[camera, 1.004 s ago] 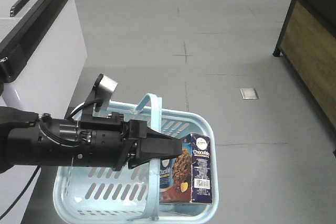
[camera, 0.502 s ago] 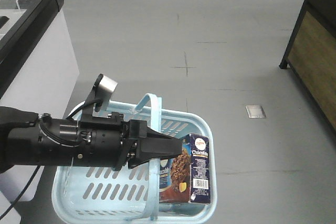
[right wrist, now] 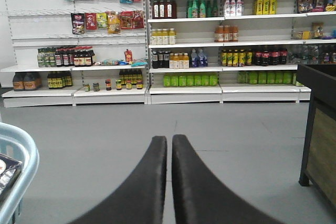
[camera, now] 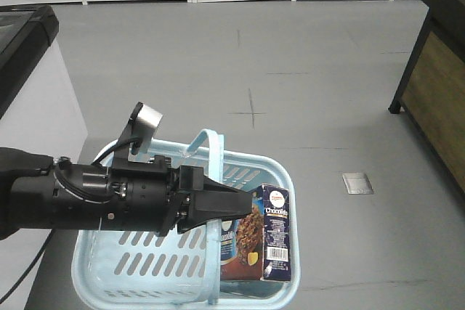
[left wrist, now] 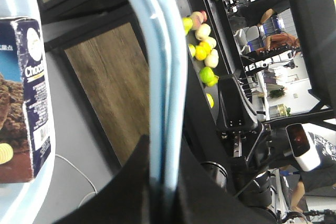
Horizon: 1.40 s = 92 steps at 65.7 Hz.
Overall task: Left arm holds basket, right arm returns cookies
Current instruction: 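Hold the basket with the left gripper while driving toward the shelves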
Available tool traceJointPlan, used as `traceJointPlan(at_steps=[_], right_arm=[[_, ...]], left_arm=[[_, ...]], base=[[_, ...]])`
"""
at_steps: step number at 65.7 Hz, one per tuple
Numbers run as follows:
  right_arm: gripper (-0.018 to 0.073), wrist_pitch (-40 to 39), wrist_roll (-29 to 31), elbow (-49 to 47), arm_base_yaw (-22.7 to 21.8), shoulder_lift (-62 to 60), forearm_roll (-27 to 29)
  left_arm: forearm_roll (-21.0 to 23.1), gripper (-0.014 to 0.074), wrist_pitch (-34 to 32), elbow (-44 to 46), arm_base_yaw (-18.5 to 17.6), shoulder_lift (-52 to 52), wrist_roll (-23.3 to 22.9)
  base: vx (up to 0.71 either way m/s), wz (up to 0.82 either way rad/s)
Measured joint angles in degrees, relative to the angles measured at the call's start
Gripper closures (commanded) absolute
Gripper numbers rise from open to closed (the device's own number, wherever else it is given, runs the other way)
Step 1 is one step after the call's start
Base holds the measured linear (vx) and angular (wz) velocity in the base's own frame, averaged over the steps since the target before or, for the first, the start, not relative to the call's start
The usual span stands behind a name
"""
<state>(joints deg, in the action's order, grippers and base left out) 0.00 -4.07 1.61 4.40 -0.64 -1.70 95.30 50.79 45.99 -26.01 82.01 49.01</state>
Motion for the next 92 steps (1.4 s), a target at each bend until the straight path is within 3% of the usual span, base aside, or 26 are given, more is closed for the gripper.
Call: traceJointPlan(at_steps=[92], right_arm=[[0.0568,0.00,0.00,0.00,0.00,0.00,0.00]], left_arm=[[0.00,0.0599,-0.17,0.00,0.00,0.00,0.01]], base=[[0.47,0.01]])
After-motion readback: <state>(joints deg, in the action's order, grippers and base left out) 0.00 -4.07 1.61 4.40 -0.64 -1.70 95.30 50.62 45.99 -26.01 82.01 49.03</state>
